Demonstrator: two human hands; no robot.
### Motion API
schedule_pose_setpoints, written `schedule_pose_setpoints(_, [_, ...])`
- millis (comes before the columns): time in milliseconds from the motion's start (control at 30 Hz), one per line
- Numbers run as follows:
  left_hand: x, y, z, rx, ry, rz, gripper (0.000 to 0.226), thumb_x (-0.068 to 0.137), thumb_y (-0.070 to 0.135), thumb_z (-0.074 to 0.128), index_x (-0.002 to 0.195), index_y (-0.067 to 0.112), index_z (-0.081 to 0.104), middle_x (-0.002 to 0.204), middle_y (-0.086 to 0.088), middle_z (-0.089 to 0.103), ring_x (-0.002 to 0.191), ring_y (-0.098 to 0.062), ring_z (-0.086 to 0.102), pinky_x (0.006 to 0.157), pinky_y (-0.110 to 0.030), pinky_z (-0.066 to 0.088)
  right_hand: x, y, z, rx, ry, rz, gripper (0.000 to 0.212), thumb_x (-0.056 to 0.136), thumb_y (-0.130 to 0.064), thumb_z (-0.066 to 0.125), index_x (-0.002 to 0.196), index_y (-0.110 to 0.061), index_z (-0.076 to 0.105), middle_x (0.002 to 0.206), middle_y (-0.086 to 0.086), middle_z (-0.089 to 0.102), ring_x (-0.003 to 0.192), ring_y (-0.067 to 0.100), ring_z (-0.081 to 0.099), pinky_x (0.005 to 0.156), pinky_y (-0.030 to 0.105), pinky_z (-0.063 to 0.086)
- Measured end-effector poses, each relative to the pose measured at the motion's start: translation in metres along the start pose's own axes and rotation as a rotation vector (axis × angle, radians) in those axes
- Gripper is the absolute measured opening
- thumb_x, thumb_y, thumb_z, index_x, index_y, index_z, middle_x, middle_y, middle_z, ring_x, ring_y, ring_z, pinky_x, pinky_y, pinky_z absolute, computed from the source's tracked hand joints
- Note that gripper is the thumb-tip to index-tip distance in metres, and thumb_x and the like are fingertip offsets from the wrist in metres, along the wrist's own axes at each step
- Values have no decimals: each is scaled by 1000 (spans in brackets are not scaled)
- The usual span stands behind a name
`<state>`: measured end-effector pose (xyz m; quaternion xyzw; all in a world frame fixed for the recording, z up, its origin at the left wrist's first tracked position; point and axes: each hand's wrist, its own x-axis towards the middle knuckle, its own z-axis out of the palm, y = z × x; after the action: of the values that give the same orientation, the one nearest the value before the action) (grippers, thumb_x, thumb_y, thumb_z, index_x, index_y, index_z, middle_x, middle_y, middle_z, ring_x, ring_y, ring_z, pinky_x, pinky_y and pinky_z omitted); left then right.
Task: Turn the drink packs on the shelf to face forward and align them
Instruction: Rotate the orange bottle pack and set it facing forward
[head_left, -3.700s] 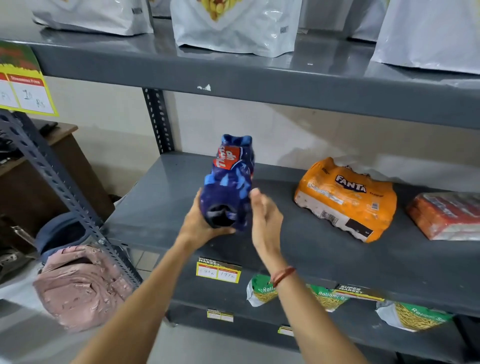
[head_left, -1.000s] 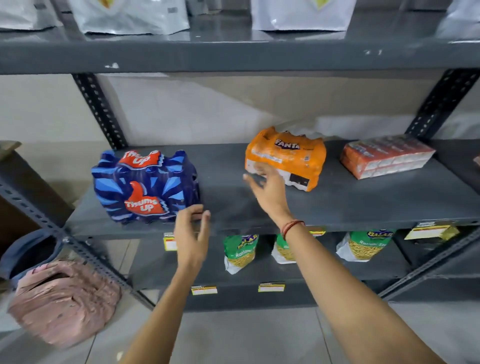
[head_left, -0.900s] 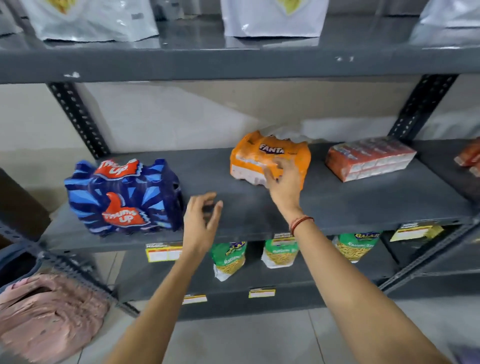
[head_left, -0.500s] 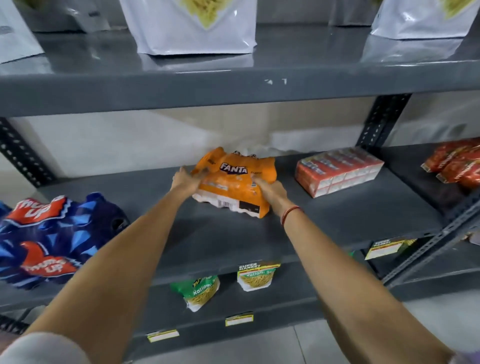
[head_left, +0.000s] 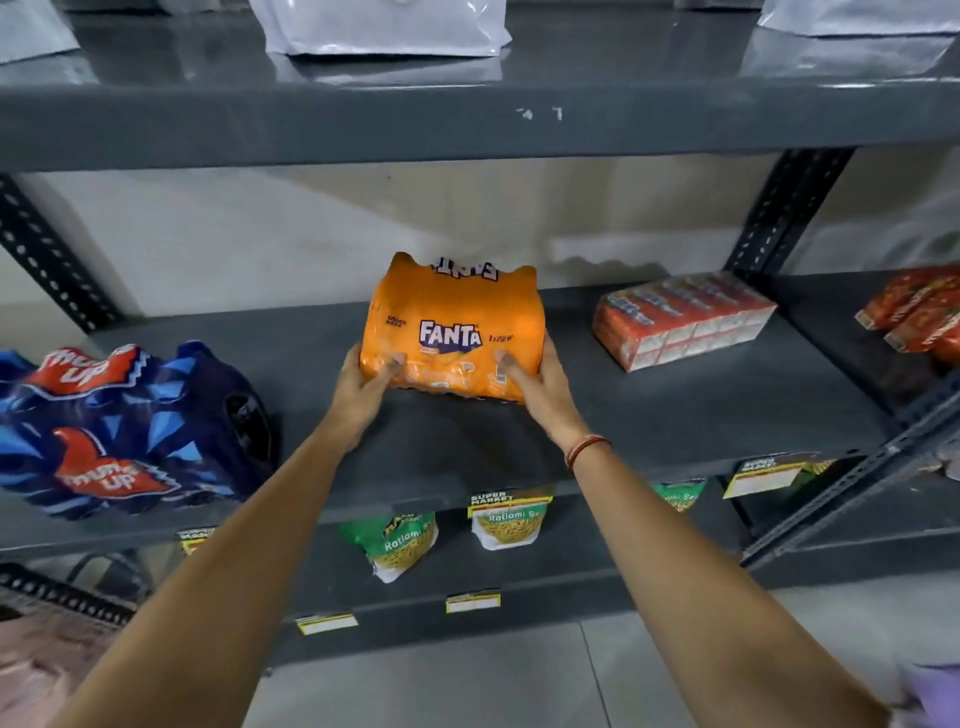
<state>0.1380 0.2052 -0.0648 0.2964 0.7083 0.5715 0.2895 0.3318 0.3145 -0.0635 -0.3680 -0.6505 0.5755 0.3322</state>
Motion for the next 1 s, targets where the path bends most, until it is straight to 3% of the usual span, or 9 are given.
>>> schedule_pose_setpoints(100, [-19,-11,-7,55,13,57,58,87,26,62,136,10,36,119,0,54,105,-14,53,80,-17,44,-13,8,-3,-60,-31,-54,76,88,-33,64,149,-23,20,137,-1,51,120,14,55,100,34,48])
schedule_pose_setpoints(267, [-31,-32,-19,371,104,61,70,75,34,75,132,9,44,127,-11,59,114,-29,55,90,-38,45,-27,16,-12,-245,-50,-71,95,78,-28,76,150,-19,16,141,6,47,121,15,50,101,35,44])
schedule_pose_setpoints(400, [-44,-31,-11,420,155,1,67,78,35,72,131,6,44,132,-17,55,120,-35,51,98,-46,42,-39,19,-11,-284,-33,-104,88,72,-29,81,142,-15,30,137,8,53,119,18,52,101,37,46])
schedule_pose_setpoints(467, [-59,-22,-4,298,283,33,65,85,31,65,138,6,37,141,-15,45,130,-32,42,105,-42,35,-40,15,-11,-204,-26,-85,87,73,-32,80,143,-18,30,141,4,49,120,11,47,98,28,42])
schedule_pose_setpoints(567, [-95,-11,19,198,475,166,58,92,29,54,142,9,31,145,-12,37,133,-25,37,101,-23,29,-38,1,-13,45,95,-87,76,84,-43,67,146,-22,28,153,3,34,137,17,36,108,33,34])
schedule_pose_setpoints(700, [-115,-4,66,169,242,192,75,91,48,45,150,20,10,159,-3,13,144,-19,17,112,-30,18,-9,-40,-12,149,102,-12,64,93,-51,46,147,-19,31,151,3,37,133,15,39,101,25,30])
schedule_pose_setpoints(767, [-110,-2,84,149,136,190,91,82,67,39,148,27,-8,159,3,-13,146,-15,-1,113,-33,10,7,-52,-11,103,-46,57,85,78,-77,45,144,-23,37,148,3,43,132,19,43,108,36,33])
schedule_pose_setpoints(833, [-103,1,94,112,125,184,98,78,72,37,146,27,-17,155,5,-26,145,-12,-11,111,-30,5,17,-50,-12,36,-148,105,100,63,-88,47,141,-25,42,143,4,50,128,22,49,108,44,38])
schedule_pose_setpoints(1000, [-74,5,79,37,113,136,88,88,57,40,148,21,-14,158,3,-18,145,-14,-10,117,-36,3,-4,-46,-15,-159,-17,-55,49,95,-48,45,129,-12,53,127,8,56,116,20,51,95,29,38])
